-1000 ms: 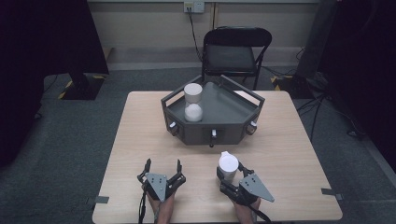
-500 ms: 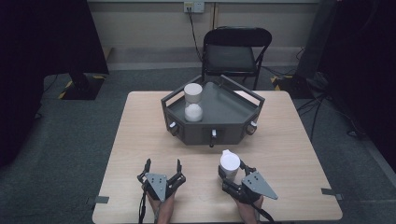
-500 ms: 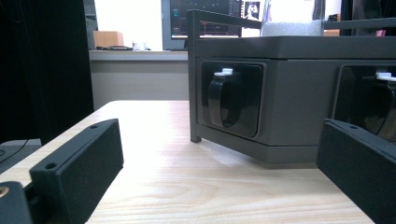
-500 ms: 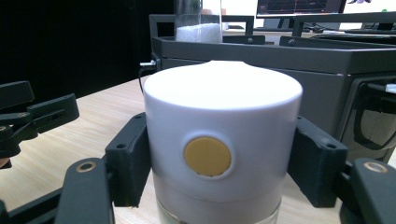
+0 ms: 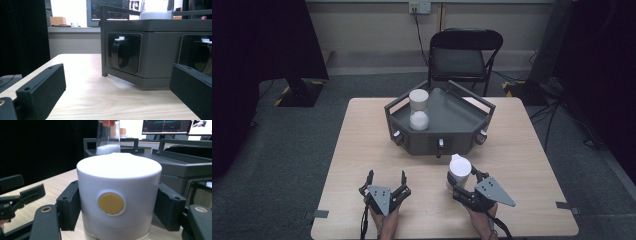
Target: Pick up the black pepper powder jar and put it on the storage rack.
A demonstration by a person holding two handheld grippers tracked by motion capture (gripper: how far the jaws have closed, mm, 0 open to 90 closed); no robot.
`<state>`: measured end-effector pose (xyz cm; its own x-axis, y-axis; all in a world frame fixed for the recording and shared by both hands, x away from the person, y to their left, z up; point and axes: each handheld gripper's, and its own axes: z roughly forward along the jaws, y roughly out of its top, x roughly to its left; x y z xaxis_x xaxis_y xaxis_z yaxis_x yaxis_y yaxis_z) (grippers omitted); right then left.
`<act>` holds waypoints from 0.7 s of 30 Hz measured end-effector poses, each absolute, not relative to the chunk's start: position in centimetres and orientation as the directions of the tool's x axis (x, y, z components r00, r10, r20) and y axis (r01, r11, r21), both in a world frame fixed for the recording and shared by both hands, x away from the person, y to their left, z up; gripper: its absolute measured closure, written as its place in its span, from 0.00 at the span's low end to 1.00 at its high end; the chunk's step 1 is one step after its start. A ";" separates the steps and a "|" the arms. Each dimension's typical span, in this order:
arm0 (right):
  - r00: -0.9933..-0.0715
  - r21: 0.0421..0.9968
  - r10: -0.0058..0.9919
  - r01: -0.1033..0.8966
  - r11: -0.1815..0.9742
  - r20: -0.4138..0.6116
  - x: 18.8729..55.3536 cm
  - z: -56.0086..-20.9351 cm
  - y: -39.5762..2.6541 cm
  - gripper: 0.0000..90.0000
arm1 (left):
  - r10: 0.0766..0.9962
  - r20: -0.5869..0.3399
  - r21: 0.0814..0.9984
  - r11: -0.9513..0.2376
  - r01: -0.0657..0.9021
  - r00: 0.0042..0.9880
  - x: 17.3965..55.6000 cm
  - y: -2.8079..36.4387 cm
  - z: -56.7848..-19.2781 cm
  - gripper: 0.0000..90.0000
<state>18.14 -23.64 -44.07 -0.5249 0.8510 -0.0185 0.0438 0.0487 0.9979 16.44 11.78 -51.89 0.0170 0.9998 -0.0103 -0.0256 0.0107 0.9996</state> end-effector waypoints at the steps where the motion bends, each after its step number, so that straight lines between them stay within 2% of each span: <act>1: -0.530 0.998 0.848 0.043 0.043 -0.014 18.3 -43.8 -23.8 0.33 | 1.000 -0.010 1.000 0.011 -0.026 0.017 16.4 11.8 -51.9 0.00; 21: -0.540 1.000 0.841 0.016 0.027 -0.014 23.2 -39.0 -25.4 0.33 | 1.000 -0.010 1.000 0.011 -0.025 0.017 16.4 11.8 -51.9 0.00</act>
<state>23.16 -25.40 -38.98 -0.5401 0.8415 -0.0143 0.0156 0.0270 0.9995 16.43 11.78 -51.88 0.0170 0.9998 -0.0103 -0.0250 0.0107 0.9996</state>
